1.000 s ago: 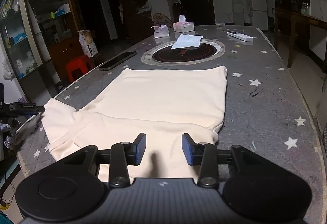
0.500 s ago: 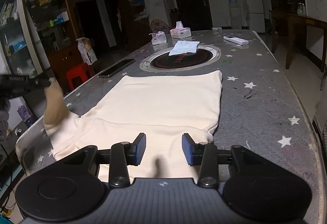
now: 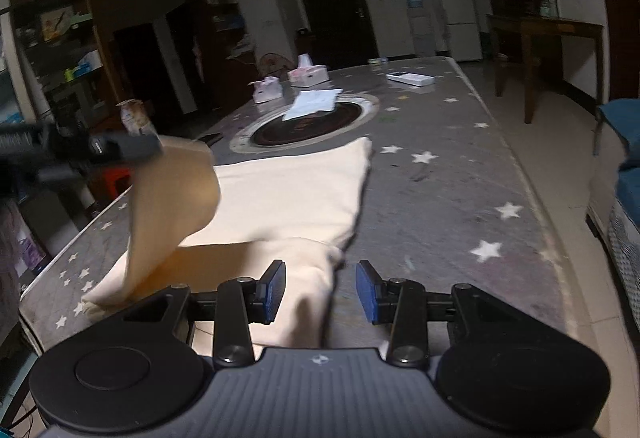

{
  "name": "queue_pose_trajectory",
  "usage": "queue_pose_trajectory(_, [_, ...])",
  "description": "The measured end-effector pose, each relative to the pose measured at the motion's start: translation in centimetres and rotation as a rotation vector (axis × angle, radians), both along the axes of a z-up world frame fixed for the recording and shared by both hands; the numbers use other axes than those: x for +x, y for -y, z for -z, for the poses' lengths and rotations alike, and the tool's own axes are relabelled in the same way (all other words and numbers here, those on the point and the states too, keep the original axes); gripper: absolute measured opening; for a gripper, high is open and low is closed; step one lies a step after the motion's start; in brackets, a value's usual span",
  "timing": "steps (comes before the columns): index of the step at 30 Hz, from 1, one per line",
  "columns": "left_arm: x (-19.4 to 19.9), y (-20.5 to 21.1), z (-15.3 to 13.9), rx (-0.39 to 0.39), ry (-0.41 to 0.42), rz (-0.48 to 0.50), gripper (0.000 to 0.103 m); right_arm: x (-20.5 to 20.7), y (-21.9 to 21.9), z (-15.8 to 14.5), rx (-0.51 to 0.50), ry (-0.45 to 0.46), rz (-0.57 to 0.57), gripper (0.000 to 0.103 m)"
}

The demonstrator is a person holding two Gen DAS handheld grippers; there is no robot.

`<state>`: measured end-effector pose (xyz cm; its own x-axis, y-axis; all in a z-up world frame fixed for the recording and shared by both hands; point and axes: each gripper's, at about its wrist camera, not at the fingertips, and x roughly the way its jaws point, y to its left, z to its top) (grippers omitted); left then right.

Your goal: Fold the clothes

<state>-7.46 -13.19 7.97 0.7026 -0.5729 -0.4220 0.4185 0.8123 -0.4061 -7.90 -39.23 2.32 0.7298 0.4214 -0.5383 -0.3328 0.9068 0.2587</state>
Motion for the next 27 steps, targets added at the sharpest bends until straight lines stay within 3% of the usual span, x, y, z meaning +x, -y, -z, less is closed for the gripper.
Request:
queue_pose_trajectory(4, [0.1, 2.0, 2.0, 0.037, -0.048, 0.068, 0.018, 0.1, 0.6, 0.1, -0.001, -0.005, 0.021, 0.039])
queue_pose_trajectory(6, [0.1, 2.9, 3.0, 0.056, -0.071, 0.101, 0.019, 0.1, 0.7, 0.1, -0.001, -0.003, 0.020, 0.039])
queue_pose_trajectory(13, [-2.3, -2.2, 3.6, 0.132, -0.067, 0.010, 0.020, 0.3, -0.9, -0.4, 0.006, 0.005, -0.042, 0.039])
queue_pose_trajectory(21, [-2.0, -9.1, 5.9, 0.174, -0.154, -0.199, 0.020, 1.5, -4.3, -0.4, -0.004, 0.008, -0.134, 0.038])
queue_pose_trajectory(27, [-2.0, -10.7, 5.4, 0.153, -0.148, -0.227, 0.020, 2.1, -6.1, -0.5, -0.023, 0.013, -0.177, 0.038])
